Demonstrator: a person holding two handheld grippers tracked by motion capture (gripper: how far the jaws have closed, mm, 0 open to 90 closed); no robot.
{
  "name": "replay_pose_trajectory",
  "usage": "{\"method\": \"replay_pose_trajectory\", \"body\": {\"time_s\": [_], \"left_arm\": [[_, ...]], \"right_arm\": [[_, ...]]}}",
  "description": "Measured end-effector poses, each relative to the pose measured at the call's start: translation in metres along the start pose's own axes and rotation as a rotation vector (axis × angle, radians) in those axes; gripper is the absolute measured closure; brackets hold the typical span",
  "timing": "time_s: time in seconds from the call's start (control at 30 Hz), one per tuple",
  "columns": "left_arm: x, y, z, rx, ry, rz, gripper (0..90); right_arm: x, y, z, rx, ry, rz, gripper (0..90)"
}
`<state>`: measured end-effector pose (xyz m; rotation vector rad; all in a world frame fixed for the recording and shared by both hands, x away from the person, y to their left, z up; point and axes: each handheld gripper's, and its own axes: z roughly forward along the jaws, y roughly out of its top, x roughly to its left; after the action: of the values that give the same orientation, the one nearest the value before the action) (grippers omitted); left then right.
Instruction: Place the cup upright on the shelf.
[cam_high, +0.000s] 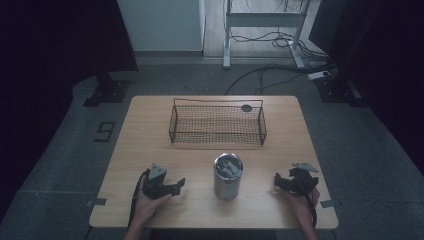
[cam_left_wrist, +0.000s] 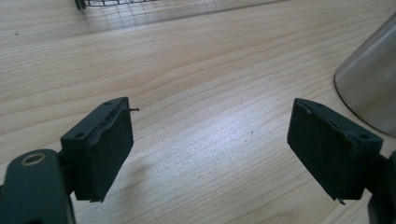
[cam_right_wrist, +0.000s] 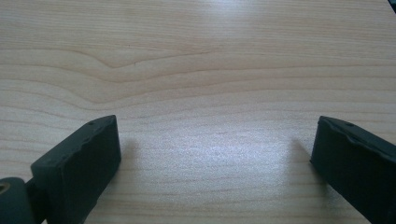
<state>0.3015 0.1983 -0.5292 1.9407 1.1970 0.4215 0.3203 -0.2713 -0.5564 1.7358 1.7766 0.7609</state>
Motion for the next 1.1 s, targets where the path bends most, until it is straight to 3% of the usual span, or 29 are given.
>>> {"method": "replay_pose_trajectory", "body": {"time_s": [0.3, 0.73, 1.1], "left_arm": [[-0.0043, 0.0009, -0.0041, -0.033, -0.009, 0.016, 14.5], [-0.0063, -0.0004, -0.0003, -0.036, 0.047, 0.029, 14.5], [-0.0092, 0.0047, -0.0082, -0.069, 0.023, 0.027, 14.9]], "right_arm": [[0.0005, -0.0009, -0.0007, 0.002, 0.006, -0.007, 0.0], [0.0057, -0.0024, -0.0032, -0.015, 0.043, -0.036, 6.2], [0.0055, -0.0025, -0.0033, -0.016, 0.045, -0.042, 6.6]]}}
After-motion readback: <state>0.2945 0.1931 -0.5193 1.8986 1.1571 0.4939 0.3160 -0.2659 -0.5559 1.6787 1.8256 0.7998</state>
